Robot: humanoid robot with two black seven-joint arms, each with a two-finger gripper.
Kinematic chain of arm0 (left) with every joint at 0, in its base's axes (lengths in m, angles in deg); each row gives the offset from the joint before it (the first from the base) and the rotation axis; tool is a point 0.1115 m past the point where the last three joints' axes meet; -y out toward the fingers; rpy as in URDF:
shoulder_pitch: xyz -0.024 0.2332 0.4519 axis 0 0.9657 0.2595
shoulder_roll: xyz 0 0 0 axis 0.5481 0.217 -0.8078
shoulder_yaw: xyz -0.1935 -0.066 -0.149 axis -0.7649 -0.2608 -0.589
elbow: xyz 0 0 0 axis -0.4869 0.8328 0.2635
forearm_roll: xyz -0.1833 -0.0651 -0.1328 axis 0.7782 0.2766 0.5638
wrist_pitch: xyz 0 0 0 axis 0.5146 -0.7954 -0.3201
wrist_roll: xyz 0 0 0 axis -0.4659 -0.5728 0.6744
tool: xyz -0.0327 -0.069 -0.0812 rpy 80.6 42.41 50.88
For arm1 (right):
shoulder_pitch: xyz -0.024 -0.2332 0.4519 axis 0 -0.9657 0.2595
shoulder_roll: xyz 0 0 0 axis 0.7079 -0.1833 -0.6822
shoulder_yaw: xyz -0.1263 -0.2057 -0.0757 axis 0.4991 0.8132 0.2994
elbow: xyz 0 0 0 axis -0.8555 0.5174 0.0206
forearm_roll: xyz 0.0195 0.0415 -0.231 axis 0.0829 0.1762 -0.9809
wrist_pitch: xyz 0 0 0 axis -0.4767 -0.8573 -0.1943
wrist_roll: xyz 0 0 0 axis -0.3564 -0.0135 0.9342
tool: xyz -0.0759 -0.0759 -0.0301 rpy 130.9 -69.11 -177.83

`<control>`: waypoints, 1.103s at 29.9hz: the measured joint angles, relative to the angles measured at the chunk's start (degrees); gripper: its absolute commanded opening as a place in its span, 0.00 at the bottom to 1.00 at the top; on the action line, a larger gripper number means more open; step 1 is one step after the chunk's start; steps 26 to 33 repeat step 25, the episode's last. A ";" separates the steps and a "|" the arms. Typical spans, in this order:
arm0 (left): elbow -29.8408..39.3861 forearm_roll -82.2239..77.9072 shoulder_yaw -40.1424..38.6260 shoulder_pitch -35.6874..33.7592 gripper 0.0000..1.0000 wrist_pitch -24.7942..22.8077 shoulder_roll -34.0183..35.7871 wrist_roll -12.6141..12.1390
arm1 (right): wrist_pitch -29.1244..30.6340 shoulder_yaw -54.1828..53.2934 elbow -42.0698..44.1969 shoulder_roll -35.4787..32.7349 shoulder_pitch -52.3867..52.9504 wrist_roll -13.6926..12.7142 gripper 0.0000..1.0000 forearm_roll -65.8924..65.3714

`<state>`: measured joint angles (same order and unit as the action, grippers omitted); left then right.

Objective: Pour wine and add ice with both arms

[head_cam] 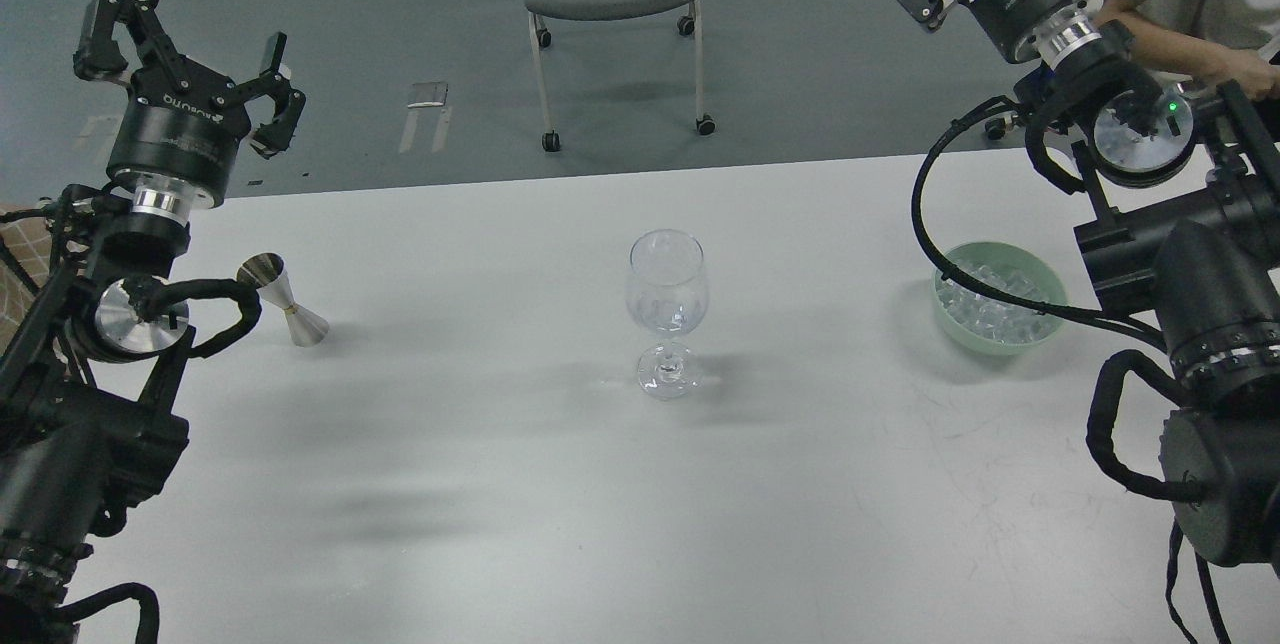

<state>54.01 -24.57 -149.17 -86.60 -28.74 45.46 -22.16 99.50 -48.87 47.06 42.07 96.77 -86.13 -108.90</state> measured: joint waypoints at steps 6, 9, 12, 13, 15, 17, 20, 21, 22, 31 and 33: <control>-0.07 -0.12 0.42 0.24 0.98 -0.18 -0.16 0.02 | 0.00 0.09 -1.97 -0.96 -2.22 0.03 1.00 0.05; -0.06 -0.11 0.98 -0.06 0.98 -0.19 0.24 0.10 | 0.00 0.05 -5.01 -1.08 -4.67 0.09 1.00 0.15; -0.07 -0.11 1.93 -0.10 0.98 -0.19 0.47 0.10 | 0.00 0.03 -6.72 -1.20 -6.17 0.10 1.00 0.22; -0.07 -0.11 2.27 -0.11 0.98 -0.19 0.55 0.05 | 0.00 0.02 -6.91 -1.22 -6.47 0.10 1.00 0.23; -0.07 -0.12 2.88 -0.11 0.98 -0.22 0.56 -0.04 | 0.00 0.00 -7.01 -1.23 -6.94 0.11 1.00 0.31; -0.07 -0.12 3.29 -0.11 0.98 -0.21 0.56 -0.08 | 0.00 -0.16 -7.01 -1.29 -7.10 0.16 1.00 0.52; -0.49 -0.12 3.66 -0.11 0.98 0.10 0.36 -0.16 | 0.00 -0.45 -7.01 -1.33 -7.22 0.18 1.00 0.71; -0.82 -0.11 3.75 -0.11 0.98 0.17 0.28 -0.17 | 0.00 -0.48 -7.01 -1.33 -7.27 0.20 1.00 0.75; -1.45 -0.11 3.82 -0.19 0.98 0.23 0.13 -0.17 | 0.00 -0.49 -7.01 -1.33 -7.31 0.21 1.00 0.77; -2.89 -0.07 3.87 -0.47 0.98 0.32 -0.14 -0.18 | 0.00 -0.51 -7.00 -1.22 -7.35 0.21 1.00 0.79; -2.89 -0.07 3.87 -0.47 0.98 0.32 -0.14 -0.18 | 0.00 -0.51 -7.00 -1.22 -7.35 0.21 1.00 0.79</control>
